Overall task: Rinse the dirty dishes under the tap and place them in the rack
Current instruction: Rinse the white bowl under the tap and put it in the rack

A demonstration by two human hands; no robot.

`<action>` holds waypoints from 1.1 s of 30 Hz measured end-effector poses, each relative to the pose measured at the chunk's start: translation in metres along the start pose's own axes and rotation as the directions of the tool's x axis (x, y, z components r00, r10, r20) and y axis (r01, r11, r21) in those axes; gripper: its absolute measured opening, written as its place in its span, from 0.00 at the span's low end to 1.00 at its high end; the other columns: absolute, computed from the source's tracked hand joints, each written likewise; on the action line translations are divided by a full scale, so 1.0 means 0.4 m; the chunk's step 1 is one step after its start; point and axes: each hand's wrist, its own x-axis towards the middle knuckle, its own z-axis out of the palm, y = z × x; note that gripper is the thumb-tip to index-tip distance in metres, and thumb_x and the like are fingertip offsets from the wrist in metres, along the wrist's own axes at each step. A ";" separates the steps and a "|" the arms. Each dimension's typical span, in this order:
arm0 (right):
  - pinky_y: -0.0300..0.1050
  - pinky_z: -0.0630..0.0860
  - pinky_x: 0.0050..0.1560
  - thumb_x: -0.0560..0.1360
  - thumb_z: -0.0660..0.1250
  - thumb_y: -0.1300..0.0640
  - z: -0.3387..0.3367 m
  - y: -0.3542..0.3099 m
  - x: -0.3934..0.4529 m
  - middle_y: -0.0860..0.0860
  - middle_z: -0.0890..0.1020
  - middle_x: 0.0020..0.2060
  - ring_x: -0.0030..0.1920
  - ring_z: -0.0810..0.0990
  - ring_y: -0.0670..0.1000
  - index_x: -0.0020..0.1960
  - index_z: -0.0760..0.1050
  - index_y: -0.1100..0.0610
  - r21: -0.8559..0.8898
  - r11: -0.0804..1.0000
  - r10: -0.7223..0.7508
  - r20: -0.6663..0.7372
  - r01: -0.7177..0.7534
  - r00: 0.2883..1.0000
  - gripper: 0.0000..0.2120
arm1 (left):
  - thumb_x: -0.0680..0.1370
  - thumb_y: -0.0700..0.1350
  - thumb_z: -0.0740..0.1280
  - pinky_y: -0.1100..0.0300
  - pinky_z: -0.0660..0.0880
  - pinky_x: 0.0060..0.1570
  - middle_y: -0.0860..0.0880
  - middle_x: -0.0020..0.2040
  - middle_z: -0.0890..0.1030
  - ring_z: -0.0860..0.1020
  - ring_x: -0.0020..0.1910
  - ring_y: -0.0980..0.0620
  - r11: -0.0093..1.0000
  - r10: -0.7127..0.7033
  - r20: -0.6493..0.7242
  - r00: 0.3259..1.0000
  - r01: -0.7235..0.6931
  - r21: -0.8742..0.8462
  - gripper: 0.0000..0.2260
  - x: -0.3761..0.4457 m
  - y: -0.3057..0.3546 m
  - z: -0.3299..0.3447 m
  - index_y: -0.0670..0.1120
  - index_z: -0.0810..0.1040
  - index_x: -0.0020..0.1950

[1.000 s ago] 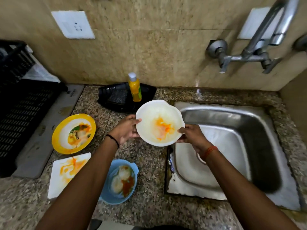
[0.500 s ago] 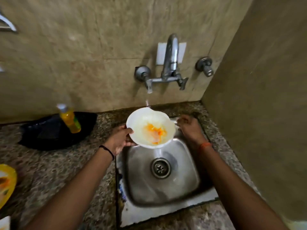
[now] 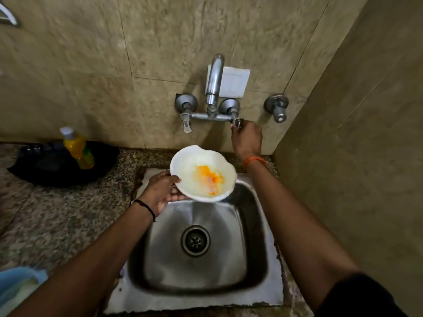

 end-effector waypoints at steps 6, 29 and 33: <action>0.50 0.71 0.57 0.79 0.62 0.53 0.002 -0.002 -0.009 0.64 0.78 0.57 0.59 0.75 0.63 0.59 0.75 0.66 -0.026 1.000 -0.003 -0.026 0.003 1.000 0.17 | 0.79 0.34 0.61 0.48 0.82 0.36 0.39 0.56 0.80 0.81 0.48 0.42 1.000 0.021 -0.020 1.000 -0.021 -0.021 0.13 -0.009 -0.016 -0.006 0.44 0.73 0.62; 0.45 0.75 0.51 0.78 0.64 0.56 0.010 0.008 -0.020 0.60 0.83 0.53 0.54 0.80 0.60 0.56 0.79 0.63 0.191 0.974 0.120 0.011 -0.120 0.993 0.13 | 0.79 0.34 0.61 0.44 0.82 0.39 0.39 0.56 0.79 0.80 0.50 0.40 0.992 0.046 -0.050 0.998 -0.051 -0.112 0.13 -0.021 -0.036 -0.024 0.42 0.71 0.62; 0.52 0.70 0.66 0.80 0.58 0.49 0.009 0.039 -0.178 0.61 0.77 0.63 0.64 0.75 0.61 0.70 0.67 0.62 0.054 0.978 -0.210 0.174 0.203 0.962 0.24 | 0.79 0.34 0.61 0.41 0.78 0.46 0.40 0.56 0.79 0.80 0.49 0.41 0.993 0.059 -0.067 0.996 -0.065 -0.100 0.12 -0.017 -0.038 -0.036 0.43 0.71 0.61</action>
